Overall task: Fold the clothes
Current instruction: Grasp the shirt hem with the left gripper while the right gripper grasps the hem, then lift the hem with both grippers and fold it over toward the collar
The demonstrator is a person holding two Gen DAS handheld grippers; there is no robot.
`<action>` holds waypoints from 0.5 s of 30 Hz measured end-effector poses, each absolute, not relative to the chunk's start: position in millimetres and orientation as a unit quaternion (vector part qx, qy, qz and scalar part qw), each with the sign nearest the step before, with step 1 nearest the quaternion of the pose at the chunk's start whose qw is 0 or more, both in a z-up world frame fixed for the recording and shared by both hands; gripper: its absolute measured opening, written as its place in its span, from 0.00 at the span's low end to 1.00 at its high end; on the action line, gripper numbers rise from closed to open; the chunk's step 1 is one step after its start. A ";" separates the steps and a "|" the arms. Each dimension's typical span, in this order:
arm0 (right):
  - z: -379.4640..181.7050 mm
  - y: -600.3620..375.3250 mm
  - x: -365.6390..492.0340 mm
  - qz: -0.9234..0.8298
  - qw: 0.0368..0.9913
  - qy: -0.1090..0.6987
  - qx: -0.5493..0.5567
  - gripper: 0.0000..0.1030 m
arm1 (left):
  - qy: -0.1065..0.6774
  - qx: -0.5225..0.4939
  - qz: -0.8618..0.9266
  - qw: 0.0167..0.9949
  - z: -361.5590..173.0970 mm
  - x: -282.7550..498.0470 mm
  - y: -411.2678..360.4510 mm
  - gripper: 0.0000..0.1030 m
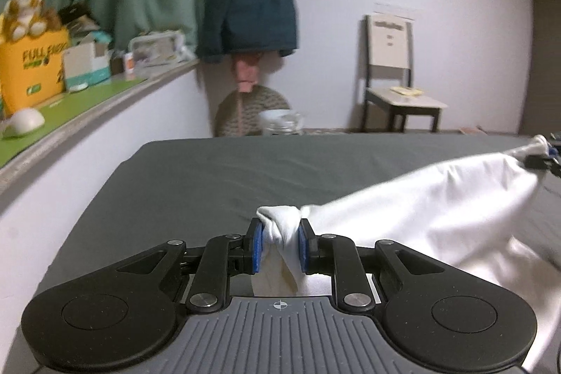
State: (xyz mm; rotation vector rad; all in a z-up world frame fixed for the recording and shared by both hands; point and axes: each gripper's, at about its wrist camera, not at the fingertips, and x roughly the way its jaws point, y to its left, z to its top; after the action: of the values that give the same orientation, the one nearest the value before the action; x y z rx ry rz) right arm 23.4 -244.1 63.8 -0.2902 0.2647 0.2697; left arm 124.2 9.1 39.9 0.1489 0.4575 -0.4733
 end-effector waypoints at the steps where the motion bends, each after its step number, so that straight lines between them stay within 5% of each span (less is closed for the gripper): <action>1: 62.3 -237.4 12.3 0.138 0.968 0.136 -0.159 0.14 | 0.222 0.080 -0.238 0.942 40.7 111.8 12.0 0.19; 9: 23.9 -173.4 -43.2 0.158 0.913 0.219 -0.306 0.17 | 0.254 0.167 -0.259 0.917 1.8 20.9 19.4 0.25; 15: 8.4 -131.5 -37.6 0.131 0.859 0.282 -0.406 0.38 | 0.254 0.302 -0.245 0.886 -15.1 -25.7 10.2 0.30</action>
State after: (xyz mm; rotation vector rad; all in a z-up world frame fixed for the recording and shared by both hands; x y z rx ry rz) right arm -37.6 -131.5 8.4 -0.8525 0.5911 0.2753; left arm -25.7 10.2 -15.1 0.6279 0.5290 -0.5097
